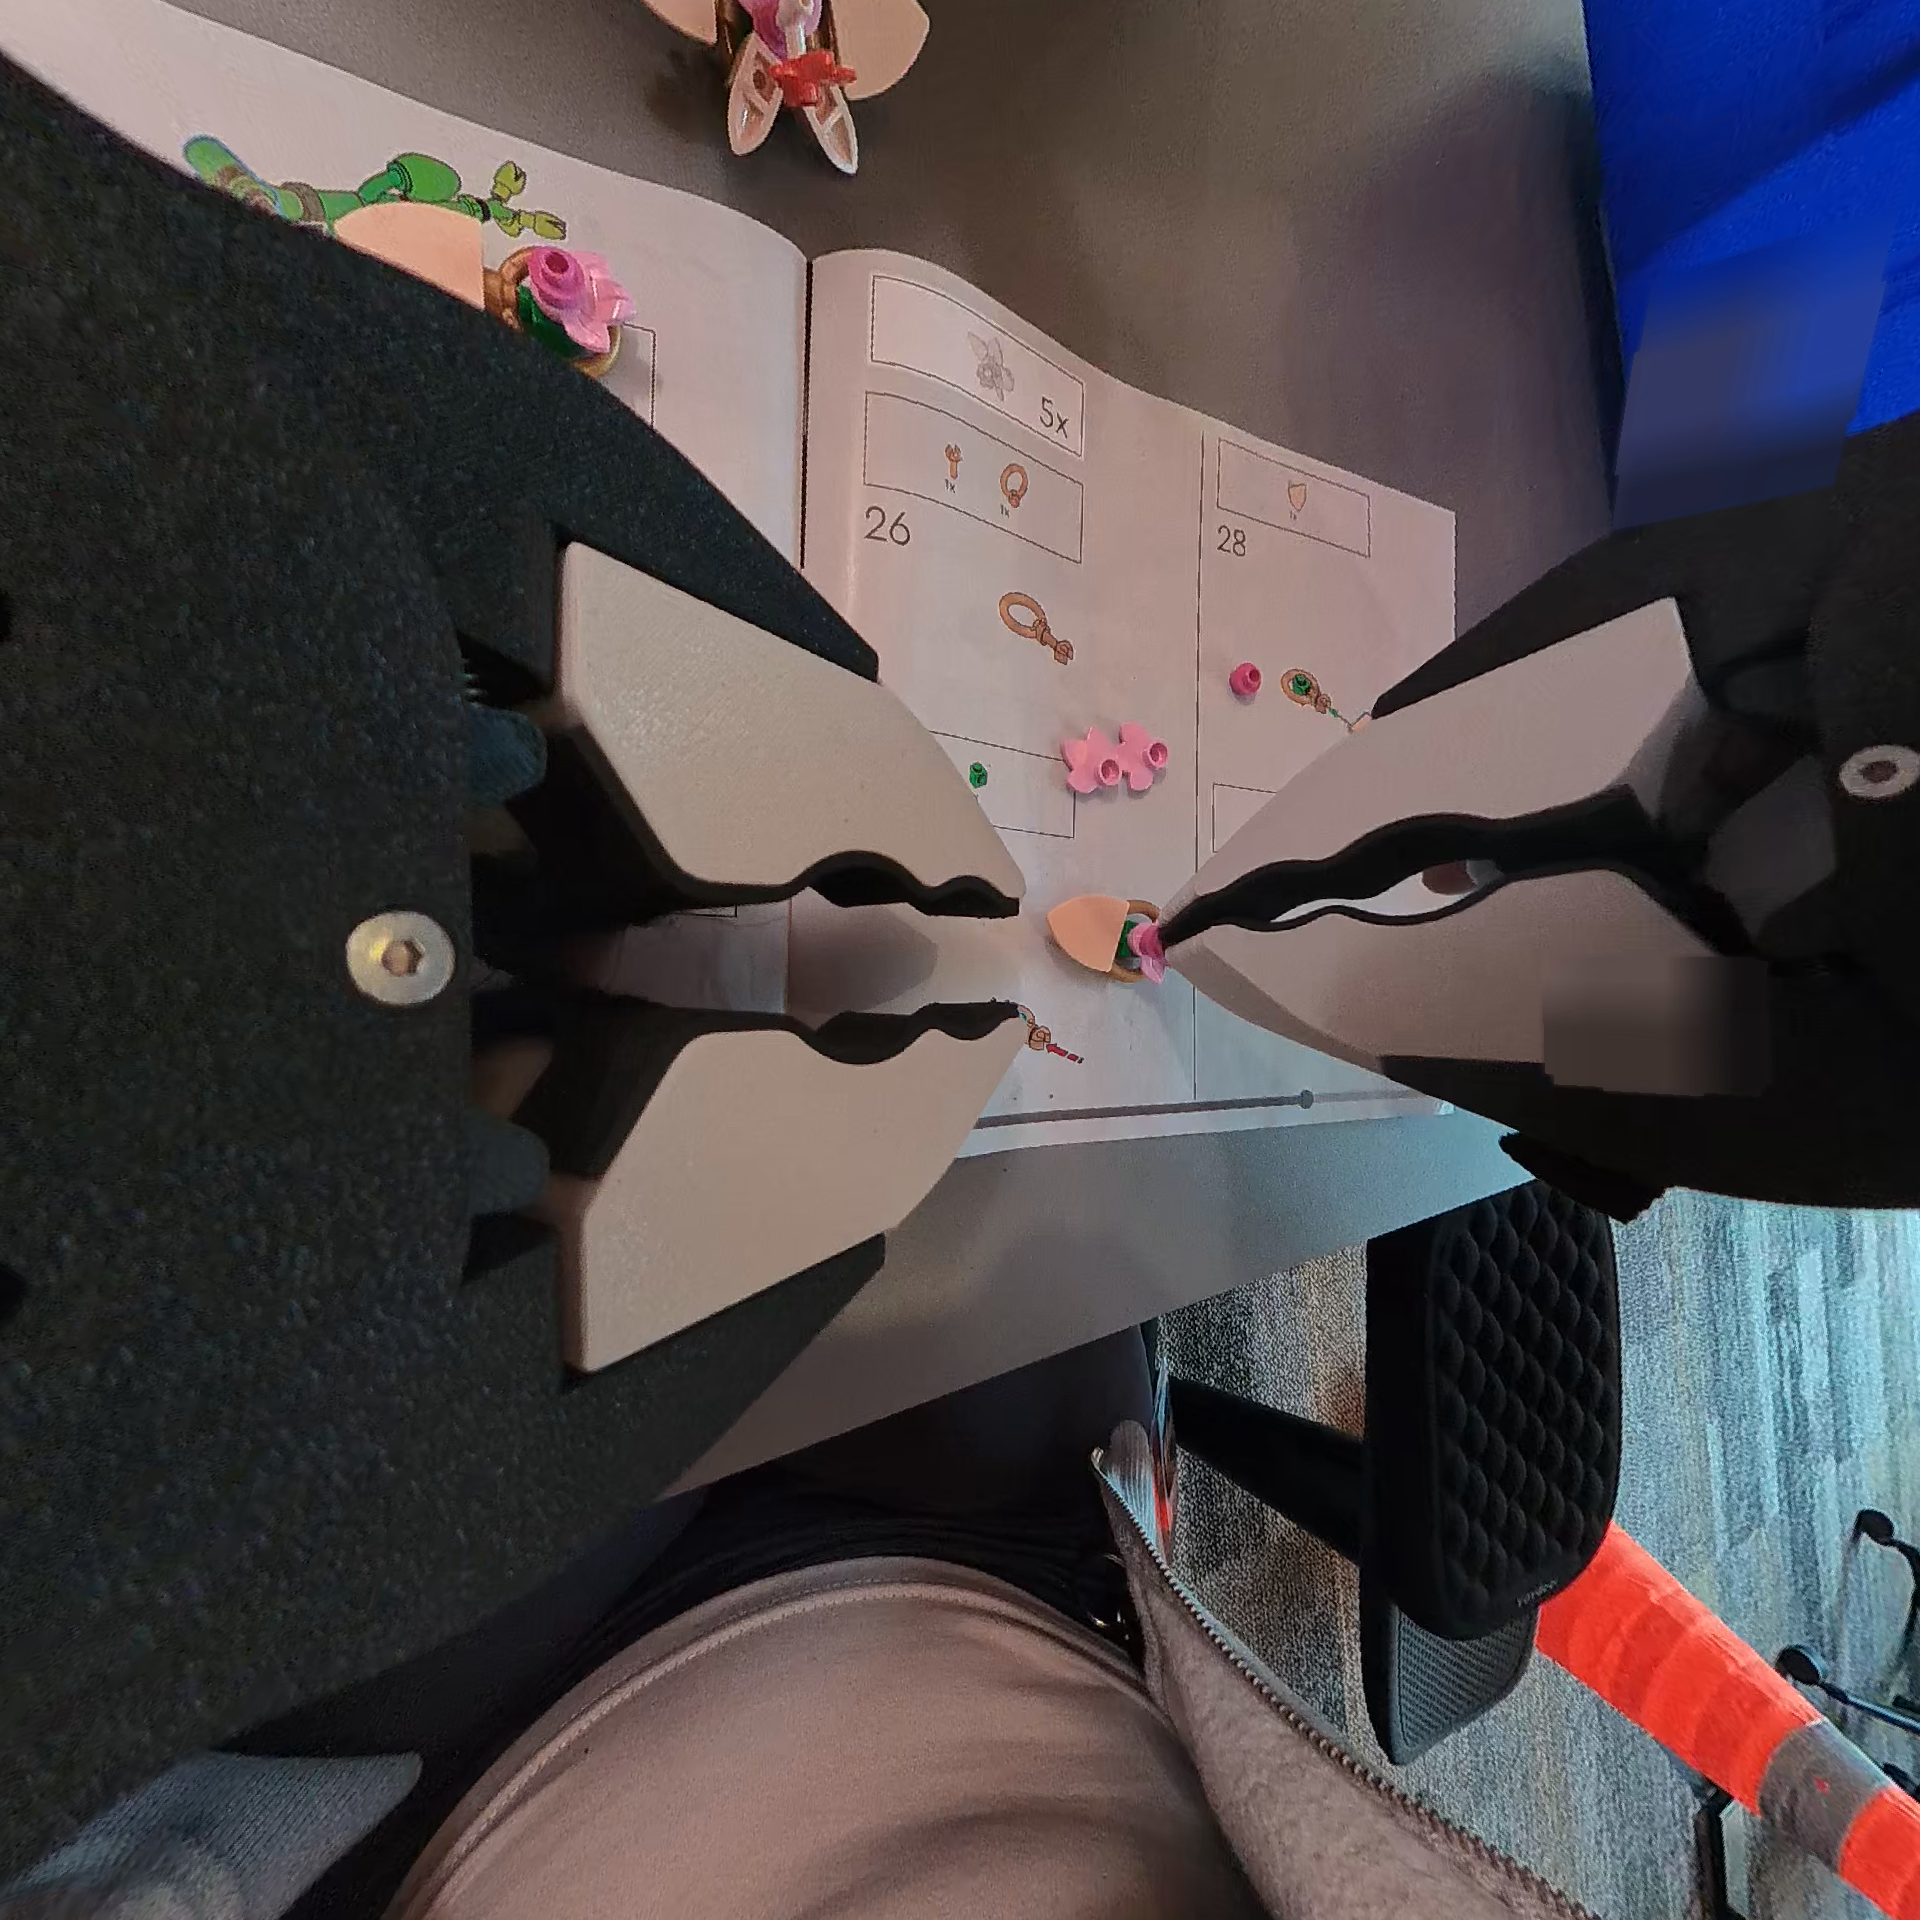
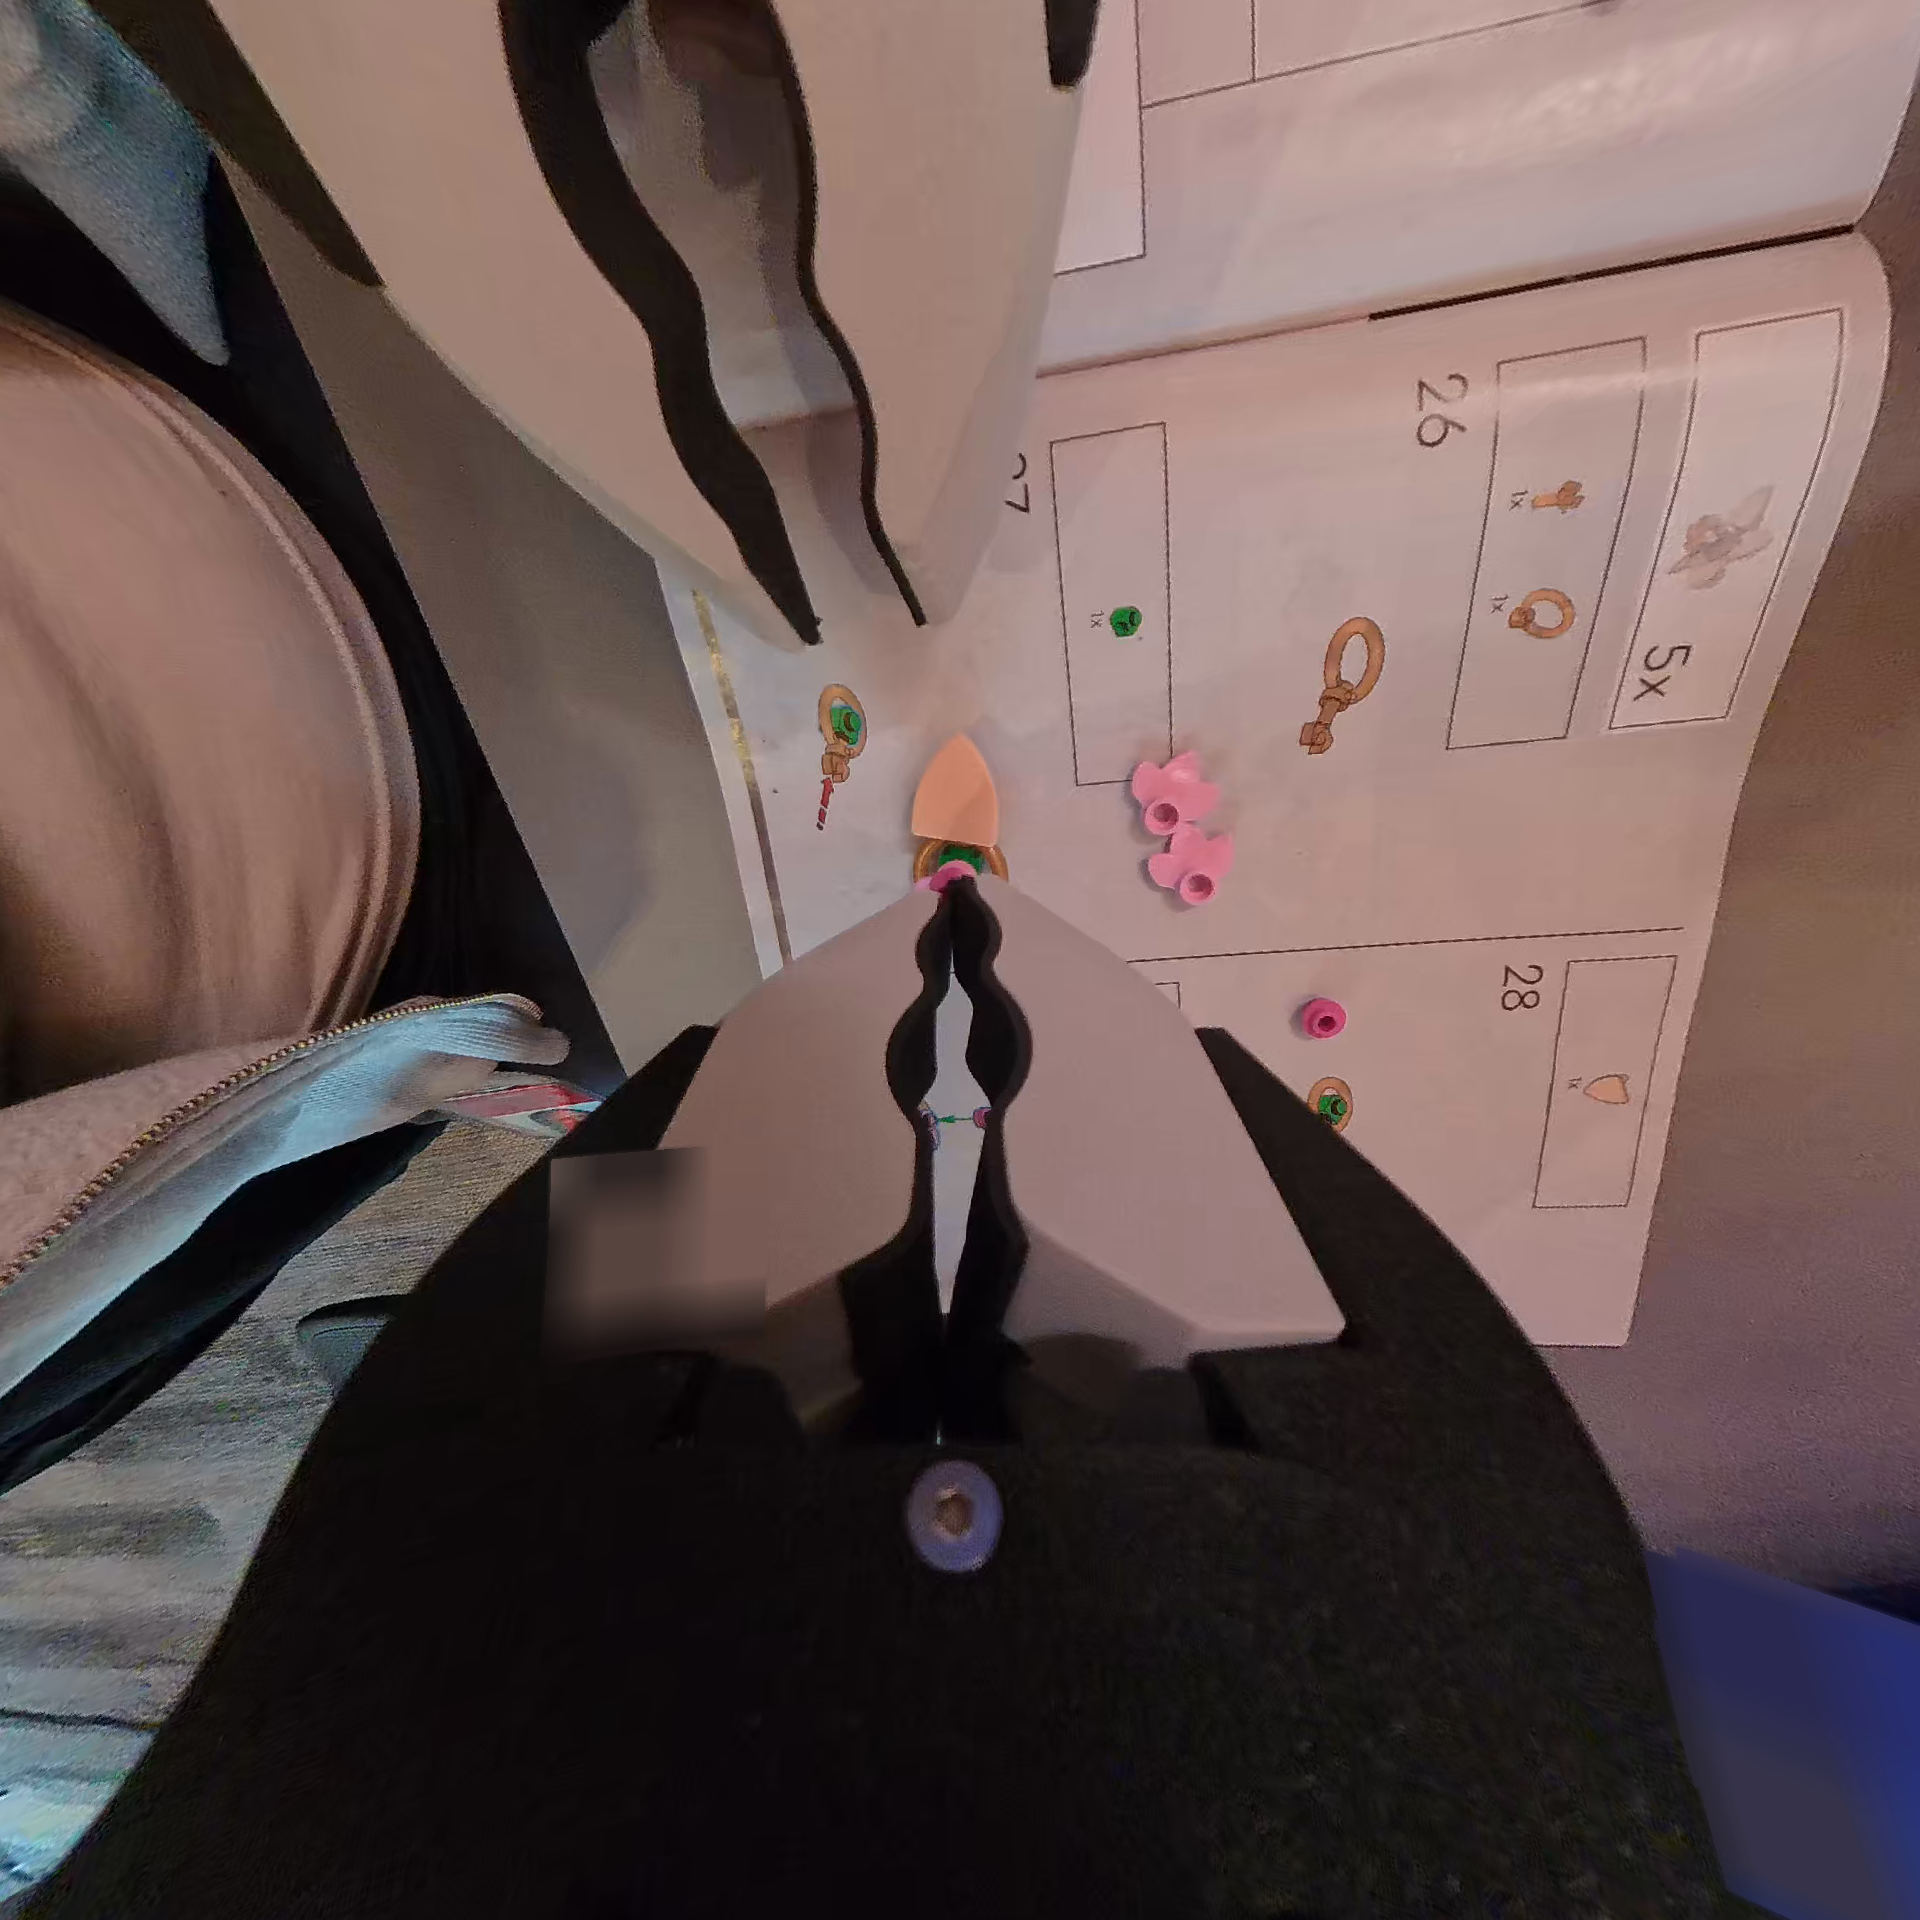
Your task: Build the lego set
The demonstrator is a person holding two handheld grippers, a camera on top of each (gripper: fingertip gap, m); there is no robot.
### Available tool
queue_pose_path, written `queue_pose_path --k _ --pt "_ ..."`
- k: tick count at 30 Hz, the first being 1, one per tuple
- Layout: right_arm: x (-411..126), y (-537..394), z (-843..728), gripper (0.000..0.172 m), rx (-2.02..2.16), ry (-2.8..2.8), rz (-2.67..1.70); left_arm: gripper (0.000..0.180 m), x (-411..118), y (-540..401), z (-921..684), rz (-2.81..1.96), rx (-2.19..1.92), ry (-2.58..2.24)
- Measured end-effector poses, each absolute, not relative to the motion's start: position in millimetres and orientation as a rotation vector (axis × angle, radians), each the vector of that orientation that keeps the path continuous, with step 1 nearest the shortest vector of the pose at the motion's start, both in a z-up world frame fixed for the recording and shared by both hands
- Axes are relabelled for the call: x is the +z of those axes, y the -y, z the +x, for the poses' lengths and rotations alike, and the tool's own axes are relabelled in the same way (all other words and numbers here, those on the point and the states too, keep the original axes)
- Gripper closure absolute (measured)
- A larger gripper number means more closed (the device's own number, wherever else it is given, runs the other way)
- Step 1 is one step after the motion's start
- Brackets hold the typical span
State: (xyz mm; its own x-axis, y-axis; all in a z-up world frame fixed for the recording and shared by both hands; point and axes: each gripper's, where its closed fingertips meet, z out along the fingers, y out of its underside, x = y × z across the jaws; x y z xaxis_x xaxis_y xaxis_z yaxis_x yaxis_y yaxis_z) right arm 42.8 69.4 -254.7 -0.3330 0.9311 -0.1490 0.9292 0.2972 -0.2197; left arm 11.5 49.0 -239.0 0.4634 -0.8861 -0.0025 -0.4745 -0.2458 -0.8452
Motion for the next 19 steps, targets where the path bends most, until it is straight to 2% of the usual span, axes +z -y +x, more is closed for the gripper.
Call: queue_pose_path --k 19 --pt "-253.7 -68.9 44.0 0.172 0.191 2.515 -1.995 0.165 -237.5 -47.9 11.6 -1.876 -0.649 -1.139"
